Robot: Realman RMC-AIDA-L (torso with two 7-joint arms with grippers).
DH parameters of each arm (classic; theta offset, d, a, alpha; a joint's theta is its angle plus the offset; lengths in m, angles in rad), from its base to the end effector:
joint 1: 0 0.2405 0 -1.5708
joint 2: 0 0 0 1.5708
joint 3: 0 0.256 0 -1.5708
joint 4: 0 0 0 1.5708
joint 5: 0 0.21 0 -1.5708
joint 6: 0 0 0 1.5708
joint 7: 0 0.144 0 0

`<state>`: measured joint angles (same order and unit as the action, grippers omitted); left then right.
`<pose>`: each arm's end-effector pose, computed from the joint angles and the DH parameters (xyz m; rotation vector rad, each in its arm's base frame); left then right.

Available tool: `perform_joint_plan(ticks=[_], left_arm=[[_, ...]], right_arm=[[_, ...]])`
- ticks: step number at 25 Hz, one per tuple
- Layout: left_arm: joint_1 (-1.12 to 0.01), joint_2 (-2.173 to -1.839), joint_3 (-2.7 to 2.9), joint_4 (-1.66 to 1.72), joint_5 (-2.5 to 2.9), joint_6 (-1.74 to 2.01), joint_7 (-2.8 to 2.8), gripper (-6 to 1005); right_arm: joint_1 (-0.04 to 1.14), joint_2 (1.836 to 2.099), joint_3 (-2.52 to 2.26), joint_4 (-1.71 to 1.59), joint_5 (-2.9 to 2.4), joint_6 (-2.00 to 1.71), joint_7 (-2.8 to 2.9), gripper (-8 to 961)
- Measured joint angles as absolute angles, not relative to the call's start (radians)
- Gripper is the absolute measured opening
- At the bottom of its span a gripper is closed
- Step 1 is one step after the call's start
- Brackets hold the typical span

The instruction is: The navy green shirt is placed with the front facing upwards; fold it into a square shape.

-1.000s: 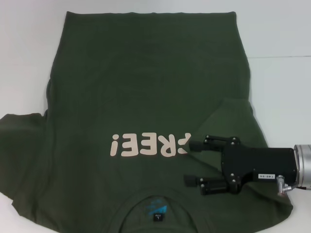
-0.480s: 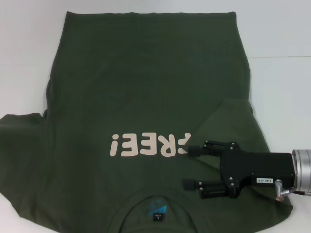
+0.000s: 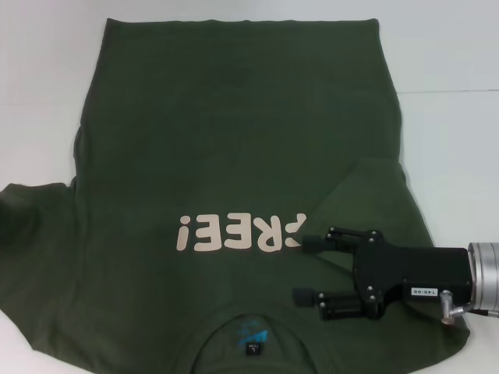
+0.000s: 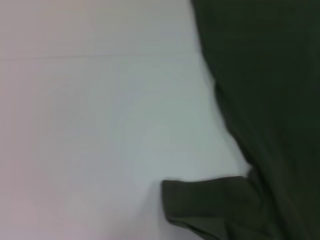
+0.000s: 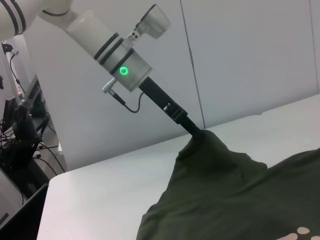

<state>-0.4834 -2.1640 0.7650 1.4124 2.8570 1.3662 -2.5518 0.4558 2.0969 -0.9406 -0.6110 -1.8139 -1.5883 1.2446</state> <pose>-0.2945 0.3549 0.1074 -1.8773 -1.3304 0.1568 0.2509 0.2963 -0.0348 -2.8582 0.4785 0.8141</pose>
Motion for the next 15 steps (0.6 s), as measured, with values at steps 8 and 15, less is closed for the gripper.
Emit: perform_joint_plan(ticks=[8,15], left_arm=[[-0.528,-2.166,0.802,1.39,2.837,1.398,-2.629,18],[-0.554,-2.166,0.827,1.357,2.689,1.436,-2.649,19]], right_arm=[[0.45,2.096,-0.941,-0.61,-1.815,-1.582,1.235,897],[0.448,2.093,-0.937,-0.609,-1.818,-1.579,1.229,896]])
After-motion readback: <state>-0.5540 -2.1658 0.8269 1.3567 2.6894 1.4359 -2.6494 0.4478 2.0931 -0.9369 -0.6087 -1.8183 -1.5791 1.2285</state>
